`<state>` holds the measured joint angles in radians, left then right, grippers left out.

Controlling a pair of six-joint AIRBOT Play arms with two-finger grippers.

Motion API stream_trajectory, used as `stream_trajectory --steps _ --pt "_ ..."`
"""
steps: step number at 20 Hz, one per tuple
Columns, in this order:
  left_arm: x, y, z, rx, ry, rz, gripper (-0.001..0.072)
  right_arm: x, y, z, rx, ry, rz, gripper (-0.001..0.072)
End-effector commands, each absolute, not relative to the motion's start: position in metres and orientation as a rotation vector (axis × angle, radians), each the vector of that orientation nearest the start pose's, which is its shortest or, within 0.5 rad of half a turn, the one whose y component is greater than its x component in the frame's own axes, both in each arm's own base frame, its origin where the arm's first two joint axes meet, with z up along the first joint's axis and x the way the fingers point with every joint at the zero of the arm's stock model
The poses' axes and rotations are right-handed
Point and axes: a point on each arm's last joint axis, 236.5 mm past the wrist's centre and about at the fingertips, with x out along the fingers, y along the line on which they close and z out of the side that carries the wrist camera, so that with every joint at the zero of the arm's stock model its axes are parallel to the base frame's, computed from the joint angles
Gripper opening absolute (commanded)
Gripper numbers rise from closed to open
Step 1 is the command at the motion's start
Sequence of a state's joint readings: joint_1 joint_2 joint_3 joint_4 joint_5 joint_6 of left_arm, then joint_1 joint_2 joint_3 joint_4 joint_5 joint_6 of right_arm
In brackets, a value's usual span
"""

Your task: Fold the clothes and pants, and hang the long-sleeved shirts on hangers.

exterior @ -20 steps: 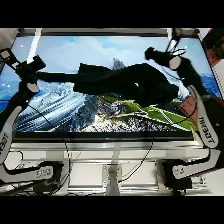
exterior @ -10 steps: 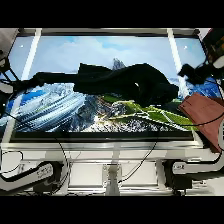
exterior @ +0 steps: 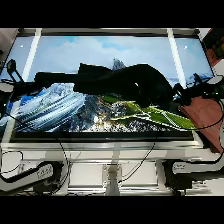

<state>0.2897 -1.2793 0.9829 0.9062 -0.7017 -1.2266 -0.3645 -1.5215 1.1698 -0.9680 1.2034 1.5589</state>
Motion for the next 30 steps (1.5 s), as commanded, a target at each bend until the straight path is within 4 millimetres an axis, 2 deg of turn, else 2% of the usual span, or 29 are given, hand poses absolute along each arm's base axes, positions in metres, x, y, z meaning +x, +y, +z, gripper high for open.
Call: stream_trajectory --steps 1,2,4,7,11,14,15,16,17,20,23,24,25,26,28,30 --pt "0.44 0.001 0.002 -0.492 0.93 -0.115 0.07 0.438 0.012 -0.039 0.917 1.193 0.063 0.0541" --pt "0.438 -0.015 -0.002 -0.5 0.958 -0.15 0.07 0.448 0.017 -0.038 0.899 1.158 0.065 0.0429" --pt "0.439 -0.05 -0.008 -0.541 0.984 -0.213 0.07 0.46 0.024 -0.035 0.867 1.112 0.063 0.004" --pt "0.448 -0.092 -0.026 -0.613 1.005 -0.257 0.07 0.464 0.028 -0.035 0.836 1.093 0.075 0.0038" --pt "0.473 -0.105 -0.064 -0.81 0.993 -0.153 0.07 0.464 0.029 -0.031 0.816 1.087 0.089 0.0038" --pt "0.478 -0.101 -0.093 -0.844 1.009 -0.091 0.07 0.465 0.029 -0.027 0.802 1.076 0.098 0.0037" --pt "0.483 -0.098 -0.094 -0.876 0.992 -0.07 0.0668 0.465 0.028 -0.025 0.8 1.069 0.098 0.0038" --pt "0.49 -0.093 -0.093 -0.903 0.962 -0.041 0.0527 0.466 0.028 -0.023 0.799 1.064 0.1 0.0038" --pt "0.494 -0.09 -0.093 -0.901 0.939 -0.02 0.0452 0.467 0.028 -0.019 0.793 1.056 0.104 0.0038" --pt "0.498 -0.089 -0.102 -0.888 0.934 0.001 0.0443 0.47 0.028 -0.007 0.774 1.029 0.119 0.0038" --pt "0.506 -0.088 -0.107 -0.886 0.93 0.008 0.0353 0.471 0.028 0.004 0.764 1.008 0.127 0.0038" --pt "0.511 -0.086 -0.105 -0.884 0.914 0.013 0.0321 0.47 0.027 0.007 0.759 1.001 0.128 0.0038" --pt "0.517 -0.085 -0.101 -0.881 0.899 0.01 0.0147 0.47 0.026 0.008 0.748 0.997 0.129 0.0037" --pt "0.525 -0.081 -0.092 -0.876 0.867 0.012 0.0028 0.47 0.026 0.011 0.718 0.989 0.141 0.0037" --pt "0.549 -0.077 -0.064 -0.864 0.791 -0.009 0.0024 0.473 0.021 0.019 0.651 0.948 0.155 0.0037" --pt "0.578 -0.08 -0.014 -0.775 0.688 -0.102 0.0024 0.486 0.01 0.037 0.594 0.871 0.14 0.0037"
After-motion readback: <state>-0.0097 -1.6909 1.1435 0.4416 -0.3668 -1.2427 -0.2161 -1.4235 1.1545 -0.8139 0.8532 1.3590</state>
